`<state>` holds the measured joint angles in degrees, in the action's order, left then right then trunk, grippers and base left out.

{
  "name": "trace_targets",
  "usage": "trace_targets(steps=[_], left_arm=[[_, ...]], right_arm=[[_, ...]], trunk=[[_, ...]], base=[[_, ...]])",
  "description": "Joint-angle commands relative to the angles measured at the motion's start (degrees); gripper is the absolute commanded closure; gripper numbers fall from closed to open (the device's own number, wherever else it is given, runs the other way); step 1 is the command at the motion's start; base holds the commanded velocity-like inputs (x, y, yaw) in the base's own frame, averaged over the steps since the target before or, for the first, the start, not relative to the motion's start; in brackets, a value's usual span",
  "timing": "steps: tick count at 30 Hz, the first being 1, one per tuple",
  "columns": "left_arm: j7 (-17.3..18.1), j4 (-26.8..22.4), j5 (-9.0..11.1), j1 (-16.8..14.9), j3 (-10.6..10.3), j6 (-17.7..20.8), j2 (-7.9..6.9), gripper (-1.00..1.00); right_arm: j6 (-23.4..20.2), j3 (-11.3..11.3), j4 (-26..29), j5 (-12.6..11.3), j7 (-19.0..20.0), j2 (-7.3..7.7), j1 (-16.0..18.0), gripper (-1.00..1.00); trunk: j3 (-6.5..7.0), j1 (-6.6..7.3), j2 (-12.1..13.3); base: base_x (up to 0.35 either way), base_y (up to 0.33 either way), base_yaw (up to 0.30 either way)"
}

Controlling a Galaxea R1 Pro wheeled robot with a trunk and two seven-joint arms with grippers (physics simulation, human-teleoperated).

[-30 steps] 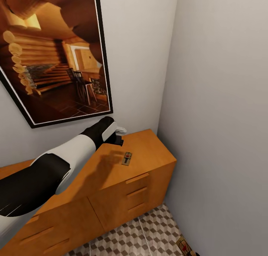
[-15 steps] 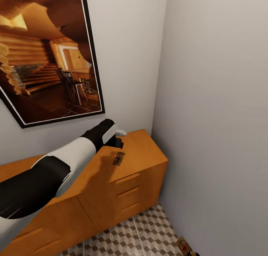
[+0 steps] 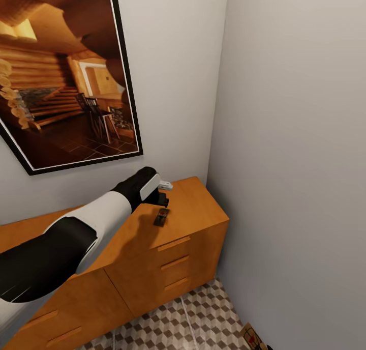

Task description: Take the four mousetraps from the cabinet in the bathroom and place them on the bathroom floor. Make sure all four end up on the same floor surface, and ensure that at least two of them are either under or directly next to the same bathroom sink.

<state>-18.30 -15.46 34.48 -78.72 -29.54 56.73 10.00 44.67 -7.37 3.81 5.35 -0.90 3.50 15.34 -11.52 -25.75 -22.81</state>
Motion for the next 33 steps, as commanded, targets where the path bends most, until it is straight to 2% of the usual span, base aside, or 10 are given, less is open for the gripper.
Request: trace_targets(steps=[1,14,15,17,20,21,24,26,27,33], left_arm=[[-0.39,-0.04,0.50,-0.02,-0.26,0.13,0.00,-1.00],[-0.33,-0.07,0.50,0.22,-0.26,0.14,0.00,-1.00],[-0.33,-0.08,0.50,0.22,-0.26,0.14,0.00,-1.00],[-0.33,-0.09,0.55,0.23,-0.26,0.14,0.00,-1.00],[-0.33,-0.09,0.58,0.23,-0.26,0.13,0.00,-1.00],[-0.33,-0.09,0.59,0.23,-0.26,0.13,0.00,-1.00],[-0.33,-0.09,0.59,0.23,-0.26,0.13,0.00,-1.00],[-0.33,-0.09,0.59,0.23,-0.26,0.13,0.00,-1.00],[-0.33,-0.09,0.59,0.23,-0.26,0.13,0.00,-1.00],[-0.33,-0.09,0.59,0.23,-0.26,0.13,0.00,-1.00]], right_arm=[[0.16,0.01,-0.03,0.27,-0.07,0.02,0.04,1.00],[0.23,0.11,-0.01,0.11,-0.42,-0.03,0.04,1.00],[0.24,0.13,-0.02,0.07,-1.33,-0.10,0.04,1.00],[0.21,0.13,0.01,0.10,-5.79,-0.69,0.04,1.00],[0.34,-0.13,-0.02,0.52,-18.04,-3.95,-0.05,1.00],[1.17,-0.20,-0.02,0.66,-21.49,-4.60,-0.23,1.00],[4.56,-0.25,-0.03,0.71,-23.99,-5.06,-1.95,1.00],[8.57,-0.24,-0.03,0.66,-24.74,-5.21,-4.38,1.00],[12.09,-0.26,-0.03,0.64,-25.10,-5.32,-6.31,1.00],[15.06,-0.35,-0.03,0.63,-25.44,-5.42,-8.72,1.00]], trunk=[[-0.11,-0.03,-0.12],[-0.11,-0.03,-0.12],[-0.11,-0.03,-0.12],[-0.11,-0.03,-0.12],[-0.11,-0.03,-0.12],[-0.11,-0.03,-0.12],[-0.11,-0.03,-0.12],[-0.11,-0.03,-0.12],[-0.11,-0.03,-0.12],[-0.11,-0.03,-0.12]], base=[[0.000,0.000,0.000],[0.000,0.000,0.000],[0.000,0.000,0.000],[0.000,0.000,0.000],[0.000,0.000,0.000],[0.000,0.000,0.000],[0.000,0.000,0.000],[0.000,0.000,0.000],[0.000,0.000,0.000],[0.000,0.000,0.000]])
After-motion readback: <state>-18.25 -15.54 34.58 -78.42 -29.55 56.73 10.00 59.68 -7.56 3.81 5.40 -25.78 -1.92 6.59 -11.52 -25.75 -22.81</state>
